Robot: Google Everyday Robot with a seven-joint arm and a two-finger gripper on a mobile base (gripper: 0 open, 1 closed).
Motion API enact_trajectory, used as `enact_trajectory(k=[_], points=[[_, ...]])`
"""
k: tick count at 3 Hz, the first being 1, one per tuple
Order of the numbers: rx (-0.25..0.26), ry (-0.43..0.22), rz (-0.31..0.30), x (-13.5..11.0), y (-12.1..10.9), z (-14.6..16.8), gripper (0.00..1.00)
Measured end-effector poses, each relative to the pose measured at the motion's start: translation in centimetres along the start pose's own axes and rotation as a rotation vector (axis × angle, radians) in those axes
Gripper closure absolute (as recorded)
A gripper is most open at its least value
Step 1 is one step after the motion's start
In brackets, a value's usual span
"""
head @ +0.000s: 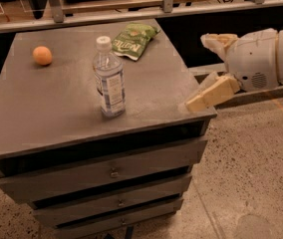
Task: Move blue plastic bottle near orange
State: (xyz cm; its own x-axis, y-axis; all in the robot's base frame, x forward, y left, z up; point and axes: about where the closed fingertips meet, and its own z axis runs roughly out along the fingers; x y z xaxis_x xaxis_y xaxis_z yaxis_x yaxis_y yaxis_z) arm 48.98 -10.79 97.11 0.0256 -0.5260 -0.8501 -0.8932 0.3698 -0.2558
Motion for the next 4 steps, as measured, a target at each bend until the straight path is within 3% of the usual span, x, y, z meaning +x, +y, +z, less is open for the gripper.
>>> enact_trajectory(k=[1, 2, 4], points=[[-0.02, -0.076, 0.034, -0.6, 1.0, 2.7, 0.0], [-0.082, -0.179, 0.053, -2.2, 2.9, 7.3, 0.0], [-0.143, -0.258, 0.068, -3.9, 4.9, 13.2, 0.0]])
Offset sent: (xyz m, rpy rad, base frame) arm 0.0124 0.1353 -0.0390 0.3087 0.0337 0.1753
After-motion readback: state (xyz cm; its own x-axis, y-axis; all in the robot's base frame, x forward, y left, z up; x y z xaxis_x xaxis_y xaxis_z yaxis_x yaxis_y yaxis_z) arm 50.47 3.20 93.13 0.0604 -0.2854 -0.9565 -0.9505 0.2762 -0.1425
